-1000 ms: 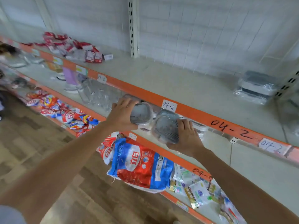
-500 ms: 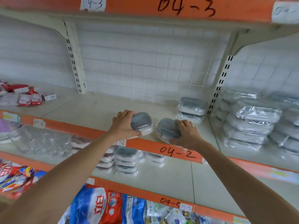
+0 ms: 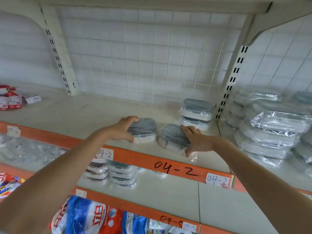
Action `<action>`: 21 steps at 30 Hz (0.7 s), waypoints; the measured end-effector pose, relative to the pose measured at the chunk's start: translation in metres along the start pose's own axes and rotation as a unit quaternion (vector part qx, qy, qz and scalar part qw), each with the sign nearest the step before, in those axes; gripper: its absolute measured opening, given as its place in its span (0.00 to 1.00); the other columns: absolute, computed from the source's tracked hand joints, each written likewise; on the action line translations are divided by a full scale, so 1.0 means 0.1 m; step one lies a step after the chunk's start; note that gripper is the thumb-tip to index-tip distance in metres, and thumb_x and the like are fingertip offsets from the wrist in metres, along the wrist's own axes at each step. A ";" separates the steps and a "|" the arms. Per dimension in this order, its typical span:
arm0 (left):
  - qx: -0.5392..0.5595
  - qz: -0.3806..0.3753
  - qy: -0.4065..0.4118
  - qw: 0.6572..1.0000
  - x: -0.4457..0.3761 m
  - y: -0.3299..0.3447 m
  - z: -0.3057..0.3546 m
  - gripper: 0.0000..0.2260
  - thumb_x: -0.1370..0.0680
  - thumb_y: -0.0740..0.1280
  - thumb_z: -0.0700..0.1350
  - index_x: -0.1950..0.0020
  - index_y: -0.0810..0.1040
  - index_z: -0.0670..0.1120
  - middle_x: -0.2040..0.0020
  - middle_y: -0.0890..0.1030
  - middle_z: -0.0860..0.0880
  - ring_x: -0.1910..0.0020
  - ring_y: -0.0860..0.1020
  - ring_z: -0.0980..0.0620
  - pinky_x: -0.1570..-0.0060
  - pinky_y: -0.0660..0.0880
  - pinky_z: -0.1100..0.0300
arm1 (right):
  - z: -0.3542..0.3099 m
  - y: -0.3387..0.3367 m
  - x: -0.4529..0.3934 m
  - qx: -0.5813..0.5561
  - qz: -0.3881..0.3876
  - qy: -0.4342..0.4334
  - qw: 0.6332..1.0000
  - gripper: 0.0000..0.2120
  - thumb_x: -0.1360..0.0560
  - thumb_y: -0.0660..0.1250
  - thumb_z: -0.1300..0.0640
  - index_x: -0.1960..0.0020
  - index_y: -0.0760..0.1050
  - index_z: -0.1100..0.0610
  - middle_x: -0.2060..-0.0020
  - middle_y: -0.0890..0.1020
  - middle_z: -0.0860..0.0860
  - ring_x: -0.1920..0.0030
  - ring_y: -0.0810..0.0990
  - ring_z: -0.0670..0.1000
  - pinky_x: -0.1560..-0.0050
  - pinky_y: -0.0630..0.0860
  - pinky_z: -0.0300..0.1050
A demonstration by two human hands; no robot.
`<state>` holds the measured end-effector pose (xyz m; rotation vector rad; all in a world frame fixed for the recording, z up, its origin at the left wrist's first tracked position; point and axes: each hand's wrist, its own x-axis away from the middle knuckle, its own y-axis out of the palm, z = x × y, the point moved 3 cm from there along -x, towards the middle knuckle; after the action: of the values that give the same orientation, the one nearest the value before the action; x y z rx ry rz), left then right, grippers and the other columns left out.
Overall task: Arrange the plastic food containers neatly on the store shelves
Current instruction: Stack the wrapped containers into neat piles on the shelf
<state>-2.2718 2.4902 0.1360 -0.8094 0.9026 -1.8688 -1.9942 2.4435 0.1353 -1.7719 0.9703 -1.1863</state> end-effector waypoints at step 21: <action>-0.060 0.002 0.009 0.998 -0.12 -0.16 0.07 0.34 0.30 0.75 0.48 0.30 0.62 0.48 0.33 0.67 0.50 0.39 0.69 0.51 0.41 0.68 0.57 | -0.36 -0.39 0.18 0.203 0.154 0.053 0.966 0.08 0.23 0.57 0.59 0.48 0.72 0.58 0.54 0.73 0.52 0.47 0.74 0.55 0.53 0.70 0.47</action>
<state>-2.2688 2.5045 0.1512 -0.8641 1.0349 -1.8335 -2.0166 2.4367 0.1861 -1.2000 0.9431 -1.1860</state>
